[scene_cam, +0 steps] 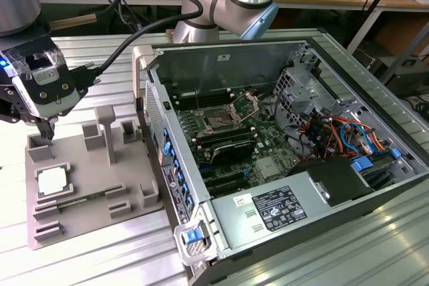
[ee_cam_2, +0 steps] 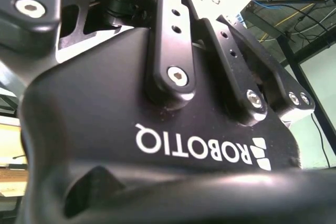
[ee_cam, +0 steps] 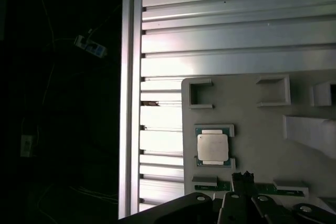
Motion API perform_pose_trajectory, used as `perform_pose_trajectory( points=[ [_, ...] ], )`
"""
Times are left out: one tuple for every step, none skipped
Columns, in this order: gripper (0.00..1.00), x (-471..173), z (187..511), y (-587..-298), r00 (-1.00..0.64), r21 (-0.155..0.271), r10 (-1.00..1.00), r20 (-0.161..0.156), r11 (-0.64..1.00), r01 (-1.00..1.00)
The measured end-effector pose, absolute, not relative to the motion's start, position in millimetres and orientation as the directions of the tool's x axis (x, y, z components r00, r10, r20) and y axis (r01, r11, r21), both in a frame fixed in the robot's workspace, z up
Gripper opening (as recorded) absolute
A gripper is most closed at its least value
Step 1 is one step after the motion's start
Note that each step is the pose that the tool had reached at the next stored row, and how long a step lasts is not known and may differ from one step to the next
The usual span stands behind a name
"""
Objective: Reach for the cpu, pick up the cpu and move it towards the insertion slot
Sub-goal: 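Reach for the cpu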
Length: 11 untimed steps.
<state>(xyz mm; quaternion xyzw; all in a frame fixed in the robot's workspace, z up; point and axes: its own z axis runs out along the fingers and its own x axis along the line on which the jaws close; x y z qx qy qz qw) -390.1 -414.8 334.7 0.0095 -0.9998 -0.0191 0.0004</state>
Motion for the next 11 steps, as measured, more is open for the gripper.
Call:
perform_pose_trajectory(
  points=[
    [0.11,-390.2,334.6,-415.0,-1.0,0.038,-0.019,0.001,0.999,-0.019],
    [0.11,-390.3,334.3,-415.4,-1.0,0.038,-0.019,0.0,0.999,-0.019],
    [0.11,-390.4,334.2,-415.5,-1.0,0.038,-0.019,0.001,0.999,-0.019],
    [0.11,-390.5,334.1,-415.7,-1.0,0.038,-0.019,0.0,0.999,-0.019],
    [0.11,-390.6,334.0,-415.9,-1.0,0.038,-0.019,0.0,0.999,-0.019],
    [0.11,-390.7,333.9,-416.0,-1.0,0.038,-0.019,0.0,0.999,-0.019],
    [0.11,-390.7,333.8,-416.2,-1.0,0.038,-0.019,0.0,0.999,-0.019],
    [0.11,-390.8,333.7,-416.4,-1.0,0.038,-0.019,0.001,0.999,-0.019],
    [0.11,-391.0,333.5,-416.7,-1.0,0.038,-0.019,0.0,0.999,-0.019],
    [0.11,-391.0,333.4,-416.9,-1.0,0.038,-0.019,0.0,0.999,-0.019],
    [0.11,-391.1,333.3,-417.0,-1.0,0.038,-0.019,0.0,0.999,-0.019]
  ],
)
